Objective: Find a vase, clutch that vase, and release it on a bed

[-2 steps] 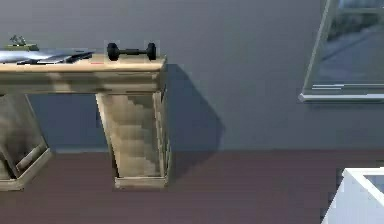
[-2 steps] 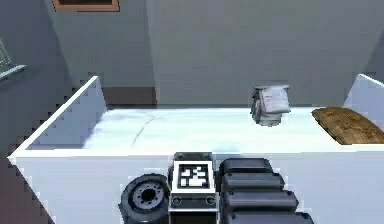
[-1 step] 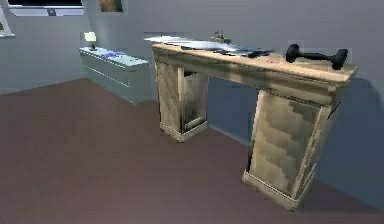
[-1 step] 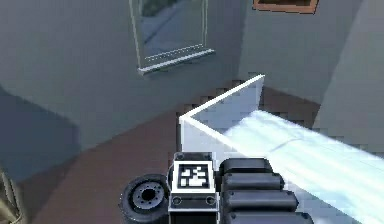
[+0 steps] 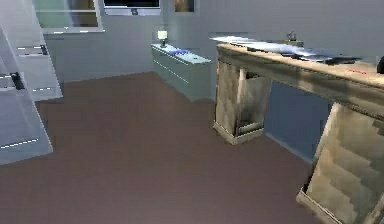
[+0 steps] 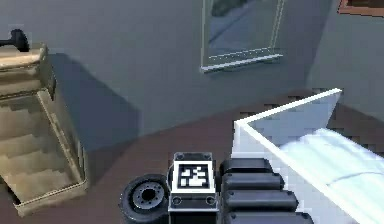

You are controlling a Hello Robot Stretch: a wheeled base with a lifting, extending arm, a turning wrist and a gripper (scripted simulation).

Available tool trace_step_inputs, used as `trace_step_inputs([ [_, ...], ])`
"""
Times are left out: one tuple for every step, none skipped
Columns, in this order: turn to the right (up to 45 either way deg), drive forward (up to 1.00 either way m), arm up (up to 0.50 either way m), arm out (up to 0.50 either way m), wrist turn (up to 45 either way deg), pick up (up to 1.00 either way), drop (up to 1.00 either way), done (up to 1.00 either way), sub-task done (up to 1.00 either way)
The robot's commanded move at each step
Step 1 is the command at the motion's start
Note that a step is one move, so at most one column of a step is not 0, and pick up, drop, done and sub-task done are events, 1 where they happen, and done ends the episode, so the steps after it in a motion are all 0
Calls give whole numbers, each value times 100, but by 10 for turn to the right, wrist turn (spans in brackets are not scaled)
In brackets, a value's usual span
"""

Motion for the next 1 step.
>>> trace_step_inputs([
  [450, 0, 0, 0, 0, 0, 0, 0, 0],
])
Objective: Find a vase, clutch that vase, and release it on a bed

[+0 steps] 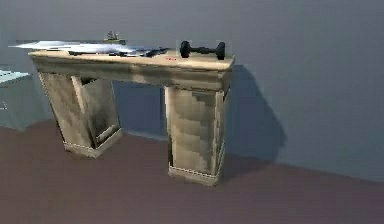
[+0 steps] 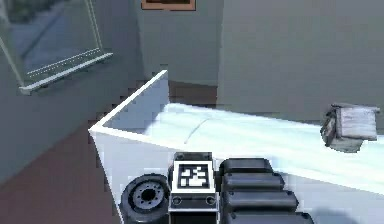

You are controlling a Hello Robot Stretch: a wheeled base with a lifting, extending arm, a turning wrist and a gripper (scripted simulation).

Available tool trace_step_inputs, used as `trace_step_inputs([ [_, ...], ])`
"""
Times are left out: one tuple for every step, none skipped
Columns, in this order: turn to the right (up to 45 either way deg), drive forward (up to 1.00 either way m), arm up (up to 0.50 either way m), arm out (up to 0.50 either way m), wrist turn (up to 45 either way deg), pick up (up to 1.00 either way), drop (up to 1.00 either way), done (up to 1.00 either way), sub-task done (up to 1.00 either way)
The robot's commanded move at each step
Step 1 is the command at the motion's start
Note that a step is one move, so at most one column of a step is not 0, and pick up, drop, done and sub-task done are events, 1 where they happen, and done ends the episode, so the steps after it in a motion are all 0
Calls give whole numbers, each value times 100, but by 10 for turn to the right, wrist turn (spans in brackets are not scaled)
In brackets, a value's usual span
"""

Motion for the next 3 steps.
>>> trace_step_inputs([
  [450, 0, 0, 0, 0, 0, 0, 0, 0],
  [450, 0, 0, 0, 0, 0, 0, 0, 0],
  [30, 0, 0, 0, 0, 0, 0, 0, 0],
])
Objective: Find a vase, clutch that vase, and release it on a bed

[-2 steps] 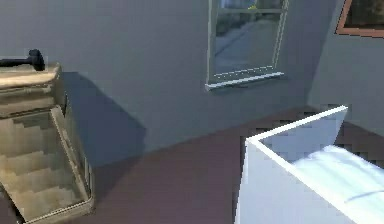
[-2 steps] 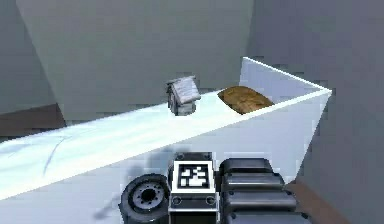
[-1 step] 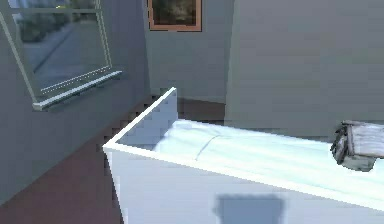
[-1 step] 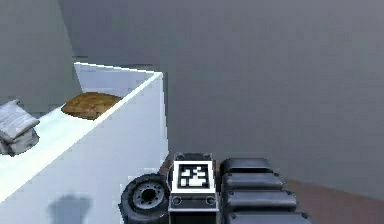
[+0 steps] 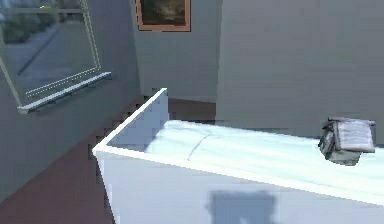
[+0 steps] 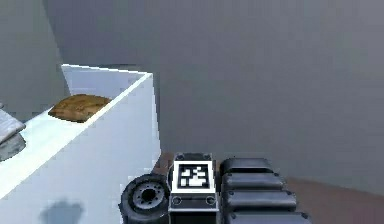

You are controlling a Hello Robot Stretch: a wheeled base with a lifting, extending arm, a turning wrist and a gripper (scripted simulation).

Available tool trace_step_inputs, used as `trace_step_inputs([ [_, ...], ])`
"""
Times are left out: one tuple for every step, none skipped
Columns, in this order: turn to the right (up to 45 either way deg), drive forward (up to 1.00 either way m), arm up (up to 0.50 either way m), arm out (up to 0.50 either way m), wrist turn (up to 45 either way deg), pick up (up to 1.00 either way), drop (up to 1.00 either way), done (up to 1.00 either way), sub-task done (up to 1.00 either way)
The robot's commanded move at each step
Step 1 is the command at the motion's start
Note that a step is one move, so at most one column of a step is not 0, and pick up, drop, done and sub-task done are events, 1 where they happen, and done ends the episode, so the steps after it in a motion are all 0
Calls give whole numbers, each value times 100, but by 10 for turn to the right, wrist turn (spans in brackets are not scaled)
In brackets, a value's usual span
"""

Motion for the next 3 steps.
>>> trace_step_inputs([
  [-450, 0, 0, 0, 0, 0, 0, 0, 0],
  [-450, 0, 0, 0, 0, 0, 0, 0, 0],
  [-270, 0, 0, 0, 0, 0, 0, 0, 0],
])
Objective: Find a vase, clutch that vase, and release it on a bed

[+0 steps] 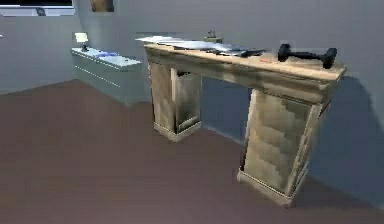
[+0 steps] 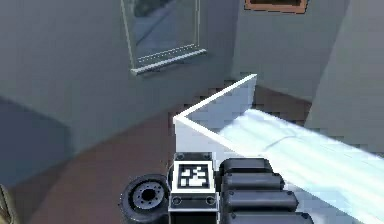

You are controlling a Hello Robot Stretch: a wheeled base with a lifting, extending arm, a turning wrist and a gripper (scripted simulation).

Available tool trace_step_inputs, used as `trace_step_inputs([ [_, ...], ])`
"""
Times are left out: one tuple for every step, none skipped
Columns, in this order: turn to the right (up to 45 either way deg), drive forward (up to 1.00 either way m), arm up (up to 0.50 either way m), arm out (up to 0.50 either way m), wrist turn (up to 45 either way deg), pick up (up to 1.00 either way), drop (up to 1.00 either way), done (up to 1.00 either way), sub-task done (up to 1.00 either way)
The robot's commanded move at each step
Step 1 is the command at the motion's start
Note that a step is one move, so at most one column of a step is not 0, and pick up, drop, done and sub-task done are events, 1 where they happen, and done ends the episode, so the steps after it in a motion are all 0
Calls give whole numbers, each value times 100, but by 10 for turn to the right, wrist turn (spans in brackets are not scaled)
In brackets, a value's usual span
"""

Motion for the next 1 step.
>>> trace_step_inputs([
  [450, 0, 0, 0, 0, 0, 0, 0, 0],
])
